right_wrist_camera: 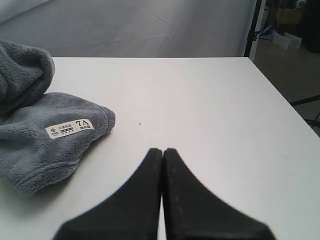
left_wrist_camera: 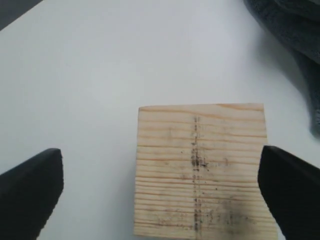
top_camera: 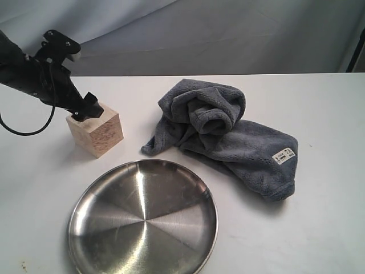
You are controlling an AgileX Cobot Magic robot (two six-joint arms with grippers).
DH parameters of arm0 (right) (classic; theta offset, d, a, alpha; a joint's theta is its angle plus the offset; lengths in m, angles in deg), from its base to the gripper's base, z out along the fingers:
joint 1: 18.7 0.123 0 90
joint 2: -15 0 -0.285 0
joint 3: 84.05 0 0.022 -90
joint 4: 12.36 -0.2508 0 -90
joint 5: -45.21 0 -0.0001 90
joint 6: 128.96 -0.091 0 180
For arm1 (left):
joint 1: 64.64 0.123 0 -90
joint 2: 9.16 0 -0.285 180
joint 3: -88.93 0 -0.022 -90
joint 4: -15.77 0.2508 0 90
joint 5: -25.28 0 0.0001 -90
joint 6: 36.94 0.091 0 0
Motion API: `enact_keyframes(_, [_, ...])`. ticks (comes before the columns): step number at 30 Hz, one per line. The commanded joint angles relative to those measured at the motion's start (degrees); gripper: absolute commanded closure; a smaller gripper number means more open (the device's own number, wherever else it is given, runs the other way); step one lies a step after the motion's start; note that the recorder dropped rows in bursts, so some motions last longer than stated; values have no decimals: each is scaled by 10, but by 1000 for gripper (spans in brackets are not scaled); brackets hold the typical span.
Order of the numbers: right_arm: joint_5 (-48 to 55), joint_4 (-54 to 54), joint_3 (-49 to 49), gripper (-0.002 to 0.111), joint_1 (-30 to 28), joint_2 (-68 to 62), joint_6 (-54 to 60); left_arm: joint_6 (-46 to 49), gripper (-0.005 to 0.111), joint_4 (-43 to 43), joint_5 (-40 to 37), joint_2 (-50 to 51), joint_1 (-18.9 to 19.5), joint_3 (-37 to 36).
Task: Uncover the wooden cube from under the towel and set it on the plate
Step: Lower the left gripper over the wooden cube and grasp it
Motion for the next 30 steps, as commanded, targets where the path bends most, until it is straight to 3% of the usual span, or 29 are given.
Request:
enact_keyframes(1, [-2,0,-2,108,1,3,-3,3,2,-6,6,-3,1,0])
enact_keyframes(17, [-2,0,-2,108,1,3,-3,11,2,-7,-33,-3,1,0])
enact_keyframes(22, [-2,0,-2,108,1,3,-3,17,2,-62,-33,6,1,0])
enact_keyframes(30, [-2,0,-2,108,1,3,-3,50,2,-60,-25,37,1,0])
